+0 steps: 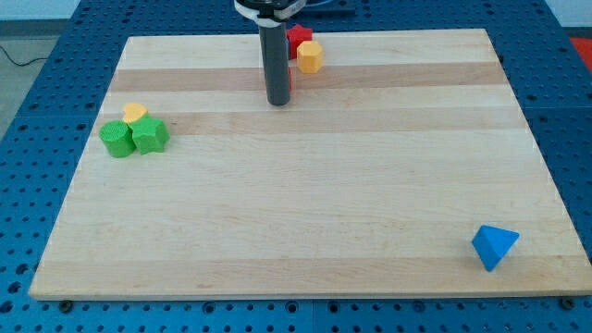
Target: Push red circle into blue cube
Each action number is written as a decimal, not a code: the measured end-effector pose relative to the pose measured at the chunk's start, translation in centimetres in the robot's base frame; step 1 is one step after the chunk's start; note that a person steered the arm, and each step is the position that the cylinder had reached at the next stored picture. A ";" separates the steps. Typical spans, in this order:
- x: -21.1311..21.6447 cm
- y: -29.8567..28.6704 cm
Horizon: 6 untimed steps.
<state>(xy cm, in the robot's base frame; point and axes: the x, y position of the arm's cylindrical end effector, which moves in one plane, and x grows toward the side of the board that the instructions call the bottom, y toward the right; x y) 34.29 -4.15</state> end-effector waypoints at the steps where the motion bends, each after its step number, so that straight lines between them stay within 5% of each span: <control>1: -1.7 0.0; 2: -4.8 0.0; 6: -6.1 -1.2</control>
